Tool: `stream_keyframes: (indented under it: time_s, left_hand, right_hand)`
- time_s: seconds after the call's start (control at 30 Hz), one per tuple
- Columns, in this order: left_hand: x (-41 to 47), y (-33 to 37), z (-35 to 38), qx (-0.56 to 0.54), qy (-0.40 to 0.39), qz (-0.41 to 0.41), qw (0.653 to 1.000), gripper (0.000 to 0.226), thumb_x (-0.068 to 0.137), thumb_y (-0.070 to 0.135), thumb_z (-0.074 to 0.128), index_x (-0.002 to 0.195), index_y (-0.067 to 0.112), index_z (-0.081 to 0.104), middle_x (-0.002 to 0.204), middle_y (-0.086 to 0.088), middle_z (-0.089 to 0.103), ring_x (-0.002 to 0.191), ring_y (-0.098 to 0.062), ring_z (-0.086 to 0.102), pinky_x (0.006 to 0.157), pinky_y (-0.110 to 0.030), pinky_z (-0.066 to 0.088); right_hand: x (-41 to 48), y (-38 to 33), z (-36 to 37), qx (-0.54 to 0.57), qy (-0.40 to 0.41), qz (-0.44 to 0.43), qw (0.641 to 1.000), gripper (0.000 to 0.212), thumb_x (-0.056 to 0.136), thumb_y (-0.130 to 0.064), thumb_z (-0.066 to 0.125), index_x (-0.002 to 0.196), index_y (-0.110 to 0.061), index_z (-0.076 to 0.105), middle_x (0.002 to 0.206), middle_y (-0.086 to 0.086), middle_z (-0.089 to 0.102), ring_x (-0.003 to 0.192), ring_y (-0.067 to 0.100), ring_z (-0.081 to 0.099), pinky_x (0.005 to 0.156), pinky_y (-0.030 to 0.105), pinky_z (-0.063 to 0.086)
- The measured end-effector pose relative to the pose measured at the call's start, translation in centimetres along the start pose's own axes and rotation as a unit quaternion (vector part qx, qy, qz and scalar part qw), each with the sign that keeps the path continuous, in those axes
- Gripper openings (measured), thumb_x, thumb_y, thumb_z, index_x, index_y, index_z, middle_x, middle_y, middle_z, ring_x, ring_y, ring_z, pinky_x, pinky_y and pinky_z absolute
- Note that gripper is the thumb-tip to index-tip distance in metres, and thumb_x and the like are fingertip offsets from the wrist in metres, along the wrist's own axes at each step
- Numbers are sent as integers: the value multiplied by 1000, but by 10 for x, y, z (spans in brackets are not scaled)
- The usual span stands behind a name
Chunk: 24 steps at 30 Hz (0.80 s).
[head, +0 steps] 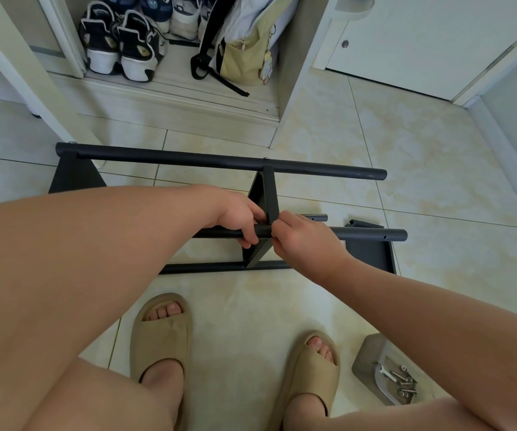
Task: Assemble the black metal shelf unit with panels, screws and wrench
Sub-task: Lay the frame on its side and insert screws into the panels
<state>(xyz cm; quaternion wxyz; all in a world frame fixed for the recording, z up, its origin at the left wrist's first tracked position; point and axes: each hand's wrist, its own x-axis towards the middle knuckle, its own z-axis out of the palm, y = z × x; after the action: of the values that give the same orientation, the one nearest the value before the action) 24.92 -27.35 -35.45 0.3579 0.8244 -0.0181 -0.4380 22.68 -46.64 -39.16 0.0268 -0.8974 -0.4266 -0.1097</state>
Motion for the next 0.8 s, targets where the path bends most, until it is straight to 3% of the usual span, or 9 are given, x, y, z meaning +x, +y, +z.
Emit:
stream_keyframes:
  time_s: [0.17, 0.3, 0.47, 0.63, 0.8]
  left_hand:
    - [-1, 1, 1, -3, 13, 3, 1000, 53, 84, 5, 71, 134, 20, 61, 127, -7, 66, 125, -24, 55, 112, -43, 39]
    - [-1, 0, 2, -12, 14, 5, 1000, 52, 85, 4, 70, 134, 19, 61, 128, -9, 66, 125, -25, 55, 111, -41, 39]
    - [1, -1, 2, -17, 11, 5, 1000, 52, 85, 4, 70, 133, 20, 61, 123, -8, 69, 122, -23, 58, 110, -40, 40]
    - [2, 1, 1, -14, 16, 4, 1000, 52, 84, 4, 70, 133, 19, 61, 123, -8, 69, 118, -23, 61, 107, -35, 42]
    - [8, -2, 0, 4, 15, 7, 1000, 44, 83, 6, 70, 125, 19, 65, 113, -6, 73, 115, -26, 63, 110, -45, 40]
  right_hand:
    - [-3, 3, 0, 16, -4, 2, 1000, 27, 70, 6, 81, 84, -3, 60, 73, 10, 51, 55, 28, 50, 34, 34, 41]
    - [-4, 2, -1, -2, -25, 7, 1000, 34, 66, 8, 82, 89, -4, 61, 77, 10, 52, 57, 26, 50, 34, 35, 43]
    - [-2, -2, -9, -74, -36, -2, 997, 36, 54, 5, 86, 77, -6, 61, 74, 7, 51, 53, 24, 48, 40, 23, 21]
    - [4, -10, -12, -123, -43, 4, 991, 38, 44, 4, 87, 69, -7, 60, 68, 7, 51, 48, 23, 44, 45, 22, 17]
    - [8, -13, -17, -134, -46, 16, 990, 41, 35, 7, 85, 65, -6, 59, 62, 8, 49, 41, 24, 44, 46, 22, 18]
